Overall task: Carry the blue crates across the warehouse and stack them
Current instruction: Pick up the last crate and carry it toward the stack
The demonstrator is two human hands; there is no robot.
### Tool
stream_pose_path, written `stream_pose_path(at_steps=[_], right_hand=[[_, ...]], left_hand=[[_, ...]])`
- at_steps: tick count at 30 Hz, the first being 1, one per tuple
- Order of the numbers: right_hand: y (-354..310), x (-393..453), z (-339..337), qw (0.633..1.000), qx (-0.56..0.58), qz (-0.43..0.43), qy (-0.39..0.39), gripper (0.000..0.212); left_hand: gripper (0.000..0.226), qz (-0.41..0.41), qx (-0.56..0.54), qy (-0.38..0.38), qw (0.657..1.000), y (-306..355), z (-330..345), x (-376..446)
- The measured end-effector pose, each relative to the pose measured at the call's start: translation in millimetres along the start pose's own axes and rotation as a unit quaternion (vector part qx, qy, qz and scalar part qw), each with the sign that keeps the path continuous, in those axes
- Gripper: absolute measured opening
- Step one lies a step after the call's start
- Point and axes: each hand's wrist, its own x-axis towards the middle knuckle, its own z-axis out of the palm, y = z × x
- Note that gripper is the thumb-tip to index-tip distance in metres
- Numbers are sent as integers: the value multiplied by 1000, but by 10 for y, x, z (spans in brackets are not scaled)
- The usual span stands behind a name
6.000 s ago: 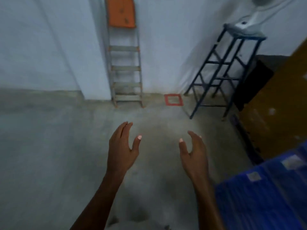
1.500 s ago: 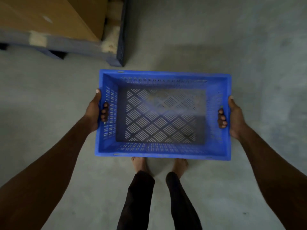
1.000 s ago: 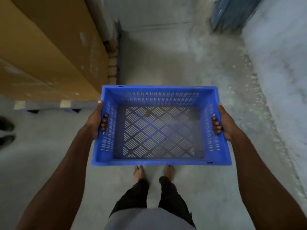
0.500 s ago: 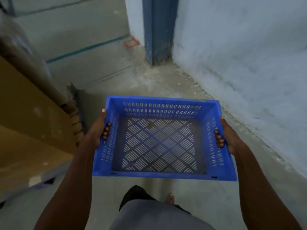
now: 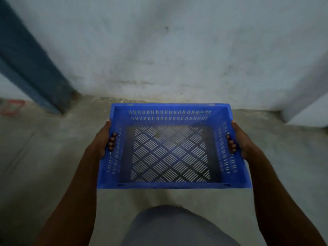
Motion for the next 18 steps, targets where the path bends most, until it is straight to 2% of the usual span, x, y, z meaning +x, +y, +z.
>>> stream_pose_path(at_steps=[4,8,18], right_hand=[[424,-433,-538,992,80,10,93,67],[993,-949,-1027,968,153,19,198,67],[2332,-2348,-2201,881,290,47,372,67]], left_hand=[[69,18,83,-88,992,394,674,232],[69,37,175,-175,968,615,1532,259],[67,88,333,-369,863,425,4018,-503]])
